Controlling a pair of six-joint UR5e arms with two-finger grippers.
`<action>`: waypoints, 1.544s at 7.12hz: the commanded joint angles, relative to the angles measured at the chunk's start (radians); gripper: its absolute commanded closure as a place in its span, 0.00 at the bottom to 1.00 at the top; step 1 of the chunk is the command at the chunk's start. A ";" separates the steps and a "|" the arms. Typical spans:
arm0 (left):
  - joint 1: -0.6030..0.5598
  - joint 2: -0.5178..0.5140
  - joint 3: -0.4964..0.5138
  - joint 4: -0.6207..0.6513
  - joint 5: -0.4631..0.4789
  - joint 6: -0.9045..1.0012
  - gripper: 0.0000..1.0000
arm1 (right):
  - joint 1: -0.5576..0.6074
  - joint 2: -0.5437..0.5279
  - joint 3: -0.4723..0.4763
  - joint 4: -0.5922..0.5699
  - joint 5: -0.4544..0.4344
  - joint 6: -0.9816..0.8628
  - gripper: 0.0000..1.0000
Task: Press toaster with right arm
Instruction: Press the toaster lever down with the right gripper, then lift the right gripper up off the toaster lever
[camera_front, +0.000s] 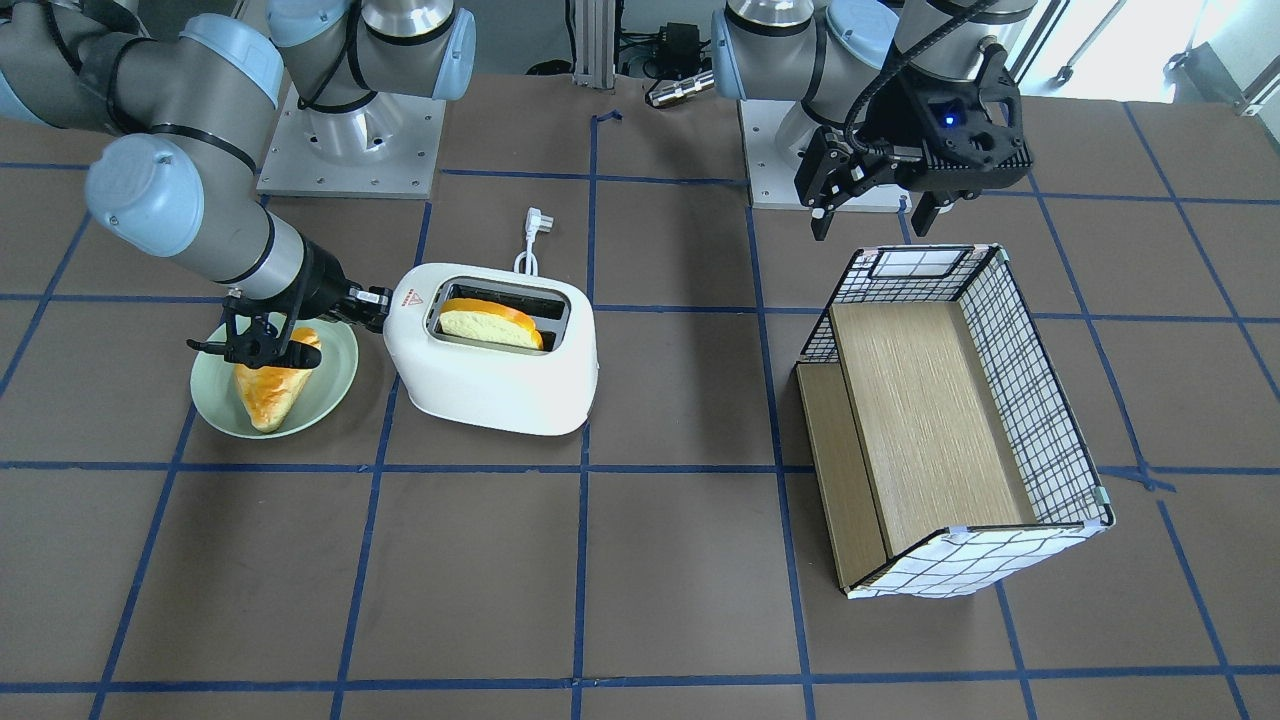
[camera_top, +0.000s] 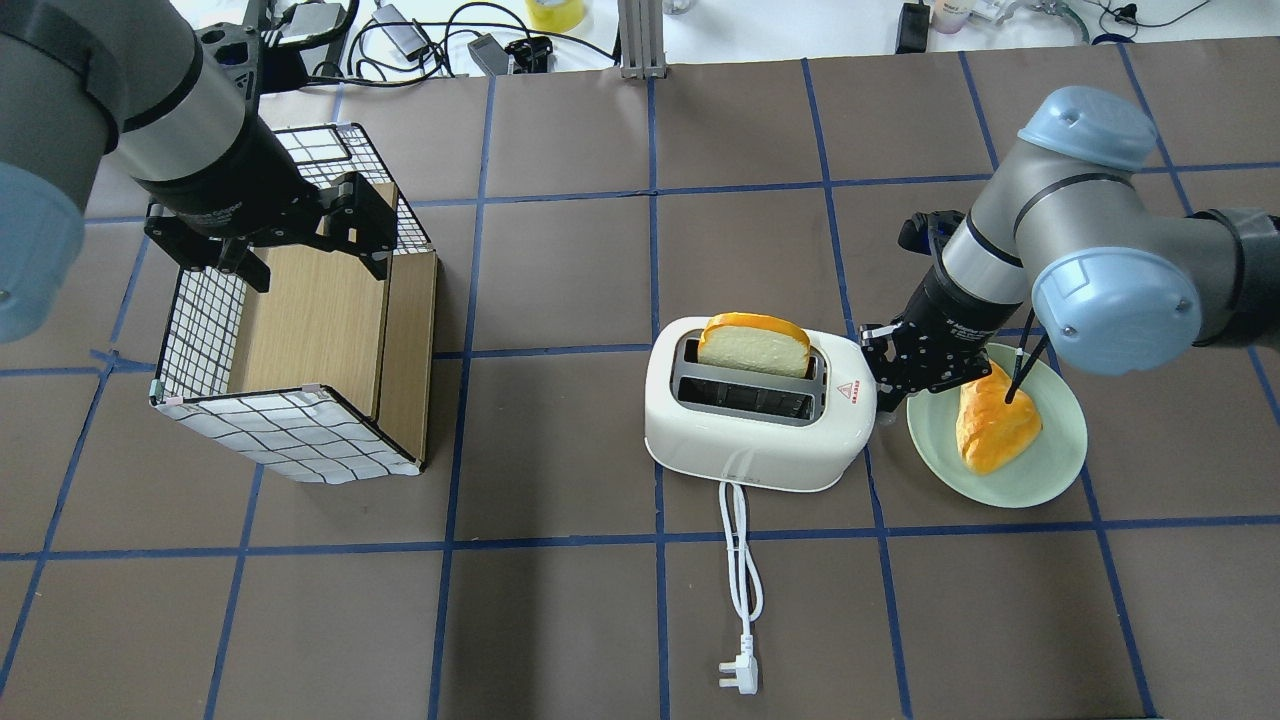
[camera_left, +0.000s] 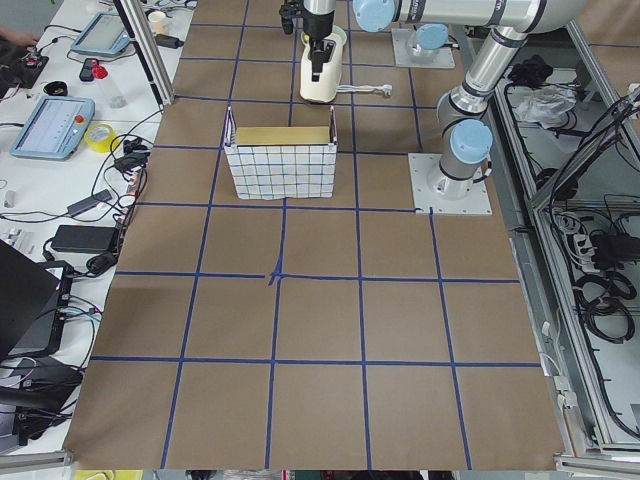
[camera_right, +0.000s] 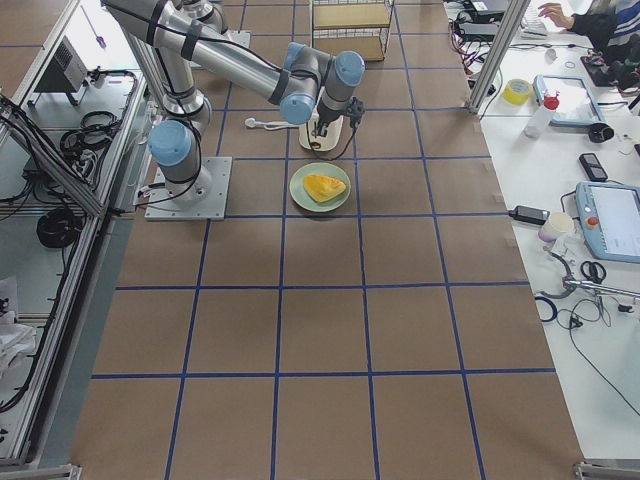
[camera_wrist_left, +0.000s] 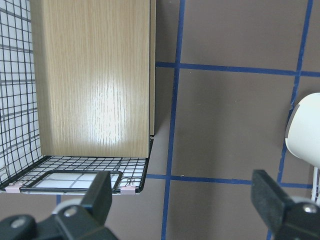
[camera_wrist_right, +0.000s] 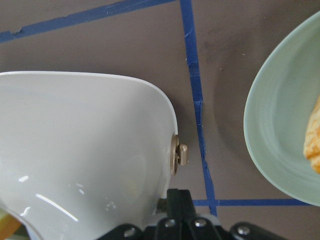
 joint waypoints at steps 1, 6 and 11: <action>0.000 0.000 0.000 0.000 0.002 0.000 0.00 | -0.002 0.018 0.000 -0.004 0.005 -0.003 1.00; 0.000 0.000 0.000 0.000 0.000 0.000 0.00 | -0.005 0.025 -0.004 -0.012 0.002 0.008 1.00; 0.000 0.000 0.000 0.000 0.000 0.000 0.00 | 0.004 -0.099 -0.303 0.099 -0.120 0.111 0.12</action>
